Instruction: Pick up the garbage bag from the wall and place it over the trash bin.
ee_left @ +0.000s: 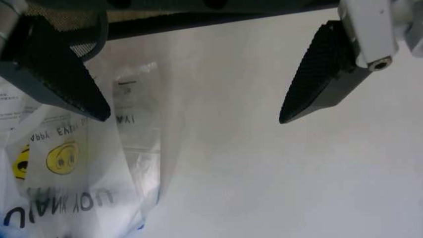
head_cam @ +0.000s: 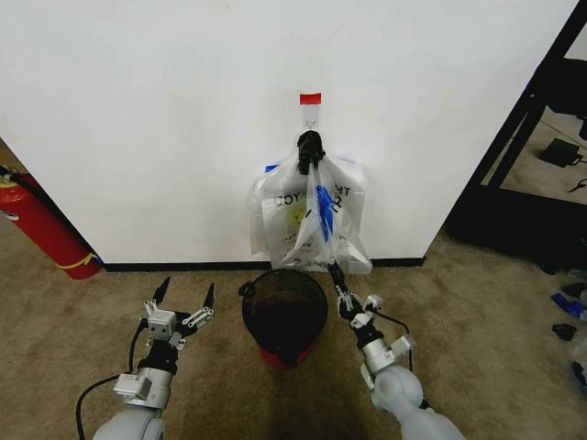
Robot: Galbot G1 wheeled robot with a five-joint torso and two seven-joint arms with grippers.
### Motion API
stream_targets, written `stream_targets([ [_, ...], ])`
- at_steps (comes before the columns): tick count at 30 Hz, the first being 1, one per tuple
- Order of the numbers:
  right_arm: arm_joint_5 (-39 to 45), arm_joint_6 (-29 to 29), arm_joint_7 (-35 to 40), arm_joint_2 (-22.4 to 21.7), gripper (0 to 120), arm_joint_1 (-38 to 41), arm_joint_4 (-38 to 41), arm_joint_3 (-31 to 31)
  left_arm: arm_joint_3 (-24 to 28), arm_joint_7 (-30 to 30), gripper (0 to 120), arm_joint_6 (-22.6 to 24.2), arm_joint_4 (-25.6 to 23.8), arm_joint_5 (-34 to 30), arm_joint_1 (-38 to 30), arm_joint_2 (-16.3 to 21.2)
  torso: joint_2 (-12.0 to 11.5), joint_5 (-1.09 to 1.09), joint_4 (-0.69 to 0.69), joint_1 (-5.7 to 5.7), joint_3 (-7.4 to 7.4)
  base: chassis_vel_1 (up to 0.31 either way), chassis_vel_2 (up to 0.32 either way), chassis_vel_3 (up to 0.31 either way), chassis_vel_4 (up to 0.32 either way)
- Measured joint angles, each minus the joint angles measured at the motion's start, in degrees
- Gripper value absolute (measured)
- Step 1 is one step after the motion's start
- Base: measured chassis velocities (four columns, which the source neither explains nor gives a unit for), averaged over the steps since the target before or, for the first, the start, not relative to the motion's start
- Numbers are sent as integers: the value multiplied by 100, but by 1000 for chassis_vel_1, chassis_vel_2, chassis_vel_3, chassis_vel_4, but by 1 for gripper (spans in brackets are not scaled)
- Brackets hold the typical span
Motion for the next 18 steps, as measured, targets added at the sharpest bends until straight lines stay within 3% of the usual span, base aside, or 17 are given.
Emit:
stream_targets([
  [18,-436,336,3,-236,0,-574,-4,-39,54,0,100,-17,102,-55,-162,-7,0,0,0,0,0,0,0,0,0],
])
